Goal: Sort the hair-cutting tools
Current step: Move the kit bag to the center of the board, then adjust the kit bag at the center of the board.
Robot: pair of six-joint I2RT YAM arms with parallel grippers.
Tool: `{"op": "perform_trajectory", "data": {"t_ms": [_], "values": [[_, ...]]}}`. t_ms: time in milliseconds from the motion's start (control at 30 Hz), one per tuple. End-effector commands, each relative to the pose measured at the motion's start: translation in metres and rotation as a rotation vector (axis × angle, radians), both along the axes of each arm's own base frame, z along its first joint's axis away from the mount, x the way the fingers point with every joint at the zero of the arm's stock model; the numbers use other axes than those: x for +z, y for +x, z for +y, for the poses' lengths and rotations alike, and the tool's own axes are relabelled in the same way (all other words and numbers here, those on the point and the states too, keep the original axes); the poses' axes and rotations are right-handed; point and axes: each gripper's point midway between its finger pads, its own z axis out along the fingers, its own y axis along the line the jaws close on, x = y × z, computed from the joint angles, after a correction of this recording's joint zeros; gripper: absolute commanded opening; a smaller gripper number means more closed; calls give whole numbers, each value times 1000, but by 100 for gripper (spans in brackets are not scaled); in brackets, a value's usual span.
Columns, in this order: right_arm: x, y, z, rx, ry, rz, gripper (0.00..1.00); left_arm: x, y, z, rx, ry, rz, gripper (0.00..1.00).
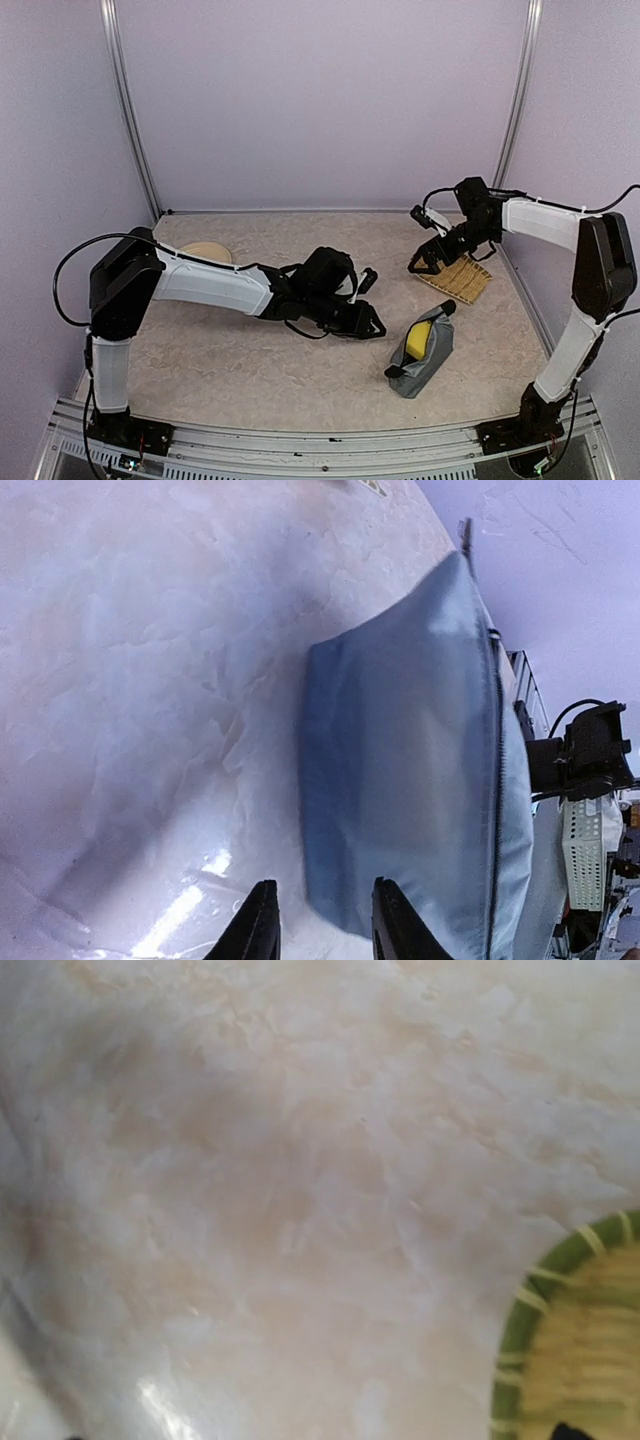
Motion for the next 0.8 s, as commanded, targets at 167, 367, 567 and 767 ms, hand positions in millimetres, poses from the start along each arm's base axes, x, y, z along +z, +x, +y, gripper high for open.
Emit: {"op": "perform_trajectory", "data": {"t_ms": [167, 367, 567, 767], "values": [[46, -30, -58, -80, -167, -147, 100, 6, 33, 53, 119, 112, -88, 27], [7, -92, -100, -8, -370, -82, 87, 1, 9, 36, 3, 138, -131, 6], [-45, -157, -114, 212, -472, 35, 29, -4, -17, 8, -99, 98, -100, 0], [-77, -170, -87, 334, -399, 105, 24, -4, -41, -5, -140, 67, -101, 0]]}}
